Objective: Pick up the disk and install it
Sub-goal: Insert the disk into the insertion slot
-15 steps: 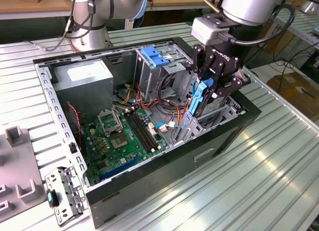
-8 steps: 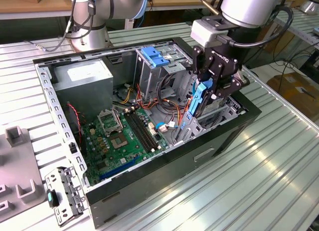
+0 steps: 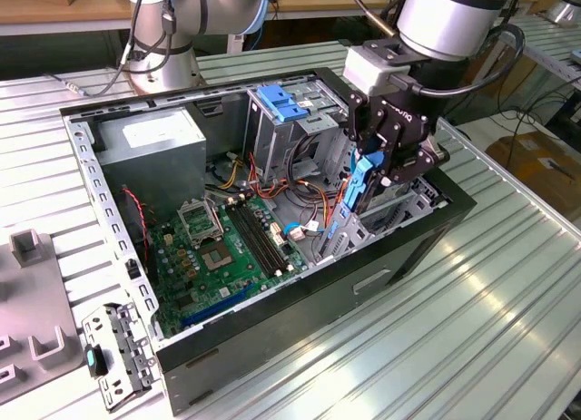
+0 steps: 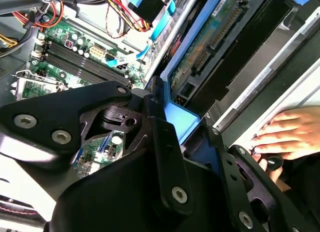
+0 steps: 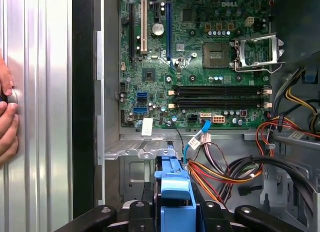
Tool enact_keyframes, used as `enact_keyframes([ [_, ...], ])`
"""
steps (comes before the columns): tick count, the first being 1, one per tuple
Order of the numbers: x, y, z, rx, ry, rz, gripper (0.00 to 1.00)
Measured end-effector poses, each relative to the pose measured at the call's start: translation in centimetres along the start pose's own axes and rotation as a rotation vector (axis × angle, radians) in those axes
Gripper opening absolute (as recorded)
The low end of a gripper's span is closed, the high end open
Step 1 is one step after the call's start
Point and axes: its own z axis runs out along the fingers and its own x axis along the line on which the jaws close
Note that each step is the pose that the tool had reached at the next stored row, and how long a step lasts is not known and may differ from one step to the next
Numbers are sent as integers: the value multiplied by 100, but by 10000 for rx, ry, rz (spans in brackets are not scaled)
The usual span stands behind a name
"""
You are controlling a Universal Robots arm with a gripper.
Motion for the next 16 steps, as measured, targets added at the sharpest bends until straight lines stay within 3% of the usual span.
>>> enact_keyframes([
  [5,-1,-1,7,2,-3,-2,38],
  [6,-1,-1,8,1,-1,-2,45],
  [10,-5,-1,100,1,2,1,45],
  [13,-6,-2,110,1,3,0,30],
  [14,-5,-2,110,1,5,-1,30],
  [15,-6,-2,110,1,4,-1,24],
  [16,-6,-2,111,1,3,-1,12],
])
